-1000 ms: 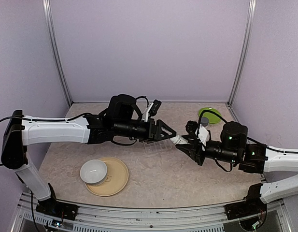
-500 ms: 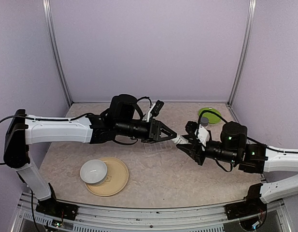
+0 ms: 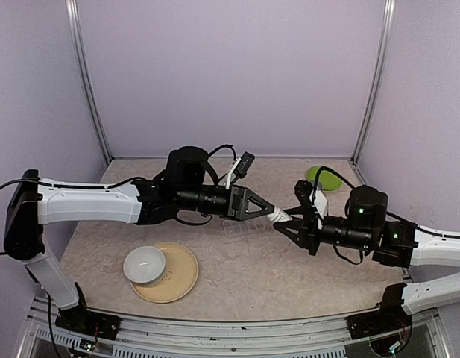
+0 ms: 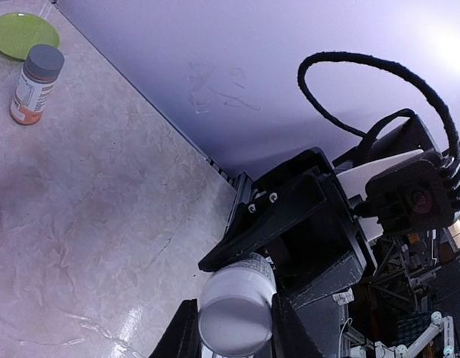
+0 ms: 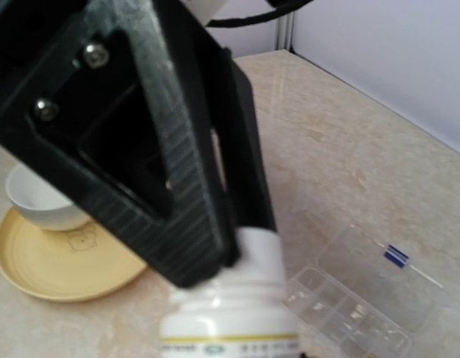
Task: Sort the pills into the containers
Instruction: Pass from the right arm to the left
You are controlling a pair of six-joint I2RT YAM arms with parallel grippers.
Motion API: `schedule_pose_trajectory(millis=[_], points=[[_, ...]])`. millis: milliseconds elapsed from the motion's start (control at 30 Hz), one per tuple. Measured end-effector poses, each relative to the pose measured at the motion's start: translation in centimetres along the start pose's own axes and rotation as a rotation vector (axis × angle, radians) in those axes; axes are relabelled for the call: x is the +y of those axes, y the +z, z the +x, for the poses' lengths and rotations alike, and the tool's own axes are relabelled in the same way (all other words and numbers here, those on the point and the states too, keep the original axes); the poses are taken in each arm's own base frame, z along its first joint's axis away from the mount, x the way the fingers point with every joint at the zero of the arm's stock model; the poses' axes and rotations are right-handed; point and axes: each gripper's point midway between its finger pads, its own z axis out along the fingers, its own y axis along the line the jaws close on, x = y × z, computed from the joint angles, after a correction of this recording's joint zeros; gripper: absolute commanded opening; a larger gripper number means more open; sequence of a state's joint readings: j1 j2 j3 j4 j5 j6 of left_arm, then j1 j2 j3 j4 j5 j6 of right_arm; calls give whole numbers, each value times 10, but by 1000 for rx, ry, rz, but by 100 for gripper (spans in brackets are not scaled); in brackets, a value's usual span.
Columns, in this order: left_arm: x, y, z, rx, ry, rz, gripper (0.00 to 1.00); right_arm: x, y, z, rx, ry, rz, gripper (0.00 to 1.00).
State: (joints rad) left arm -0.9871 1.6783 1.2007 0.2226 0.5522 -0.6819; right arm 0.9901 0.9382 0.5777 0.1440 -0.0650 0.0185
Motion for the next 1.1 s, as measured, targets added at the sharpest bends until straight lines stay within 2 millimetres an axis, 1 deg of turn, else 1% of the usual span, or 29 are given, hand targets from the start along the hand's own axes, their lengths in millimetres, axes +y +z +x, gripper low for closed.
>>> schedule_pose_trajectory(millis=[67, 100, 133, 167, 200, 267, 300, 333, 433, 567, 600, 733, 833, 1000, 1100], points=[[-2, -1, 0, -2, 9, 4, 0, 1, -1, -2, -5, 12, -9, 0], [-2, -1, -1, -3, 10, 5, 0, 1, -1, -2, -6, 15, -10, 7], [-2, -1, -1, -3, 10, 4, 0, 1, -1, -2, -6, 17, -11, 20], [-2, -1, 0, -4, 10, 4, 0, 1, -1, -1, -4, 18, -11, 36], [-1, -1, 0, -4, 8, 2, 0, 1, -1, 0, 0, 19, -10, 54], [2, -1, 2, -4, 3, -4, 0, 1, 1, 2, 7, 24, -11, 82], [3, -1, 2, -6, 2, -5, 0, 2, 1, 3, 11, 25, -14, 95], [5, -2, 2, -9, 1, -10, 0, 2, 2, 5, 17, 25, -15, 99], [10, -8, -2, -26, -3, -30, 0, 0, 3, 9, 35, 22, -5, 100], [25, -19, -17, -73, 3, -89, 0, -6, 3, 13, 51, 21, 31, 100], [31, -23, -20, -83, 8, -116, 0, -8, 3, 14, 54, 20, 44, 100], [68, -37, -26, -100, 29, -273, 0, -20, 1, 18, 72, 24, 113, 100], [99, -53, -31, -102, 42, -410, 0, -31, -1, 21, 86, 34, 166, 100], [152, -88, -51, -130, 76, -660, 0, -49, -5, 27, 108, 57, 248, 100], [189, -115, -62, -144, 88, -819, 0, -55, -7, 28, 109, 68, 277, 100]])
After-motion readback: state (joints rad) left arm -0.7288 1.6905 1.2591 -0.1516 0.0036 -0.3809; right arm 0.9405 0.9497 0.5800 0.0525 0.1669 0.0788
